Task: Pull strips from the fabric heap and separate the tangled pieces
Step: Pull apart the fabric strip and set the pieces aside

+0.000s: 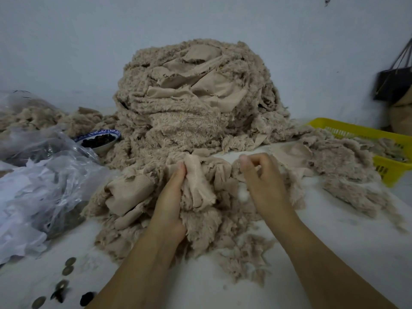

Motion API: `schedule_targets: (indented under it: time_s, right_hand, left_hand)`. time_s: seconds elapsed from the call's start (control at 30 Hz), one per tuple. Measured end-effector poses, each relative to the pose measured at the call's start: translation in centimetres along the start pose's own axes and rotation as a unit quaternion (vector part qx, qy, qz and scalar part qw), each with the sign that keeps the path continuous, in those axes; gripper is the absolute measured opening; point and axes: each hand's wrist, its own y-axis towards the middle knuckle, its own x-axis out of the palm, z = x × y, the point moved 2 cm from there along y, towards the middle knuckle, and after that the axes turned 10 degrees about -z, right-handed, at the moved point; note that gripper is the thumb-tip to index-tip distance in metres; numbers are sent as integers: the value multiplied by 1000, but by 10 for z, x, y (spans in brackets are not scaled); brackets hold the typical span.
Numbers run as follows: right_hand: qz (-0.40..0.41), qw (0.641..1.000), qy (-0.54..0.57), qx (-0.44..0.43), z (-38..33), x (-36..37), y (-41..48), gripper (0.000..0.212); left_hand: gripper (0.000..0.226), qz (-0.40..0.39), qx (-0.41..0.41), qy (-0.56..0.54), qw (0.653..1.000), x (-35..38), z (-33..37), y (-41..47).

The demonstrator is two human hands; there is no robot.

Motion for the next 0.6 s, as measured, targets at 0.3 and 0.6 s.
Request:
schedule_targets:
  time_s: [0.3, 0.6]
  right_hand:
    - [-227, 974, -22, 8, 13, 30, 2, 19]
    - [8, 956, 265, 124, 32, 1, 13, 48]
  left_hand:
    - [61, -54, 74, 105, 990, 11, 4, 1]
    - [30, 89, 162, 303, 935, -11, 2, 7]
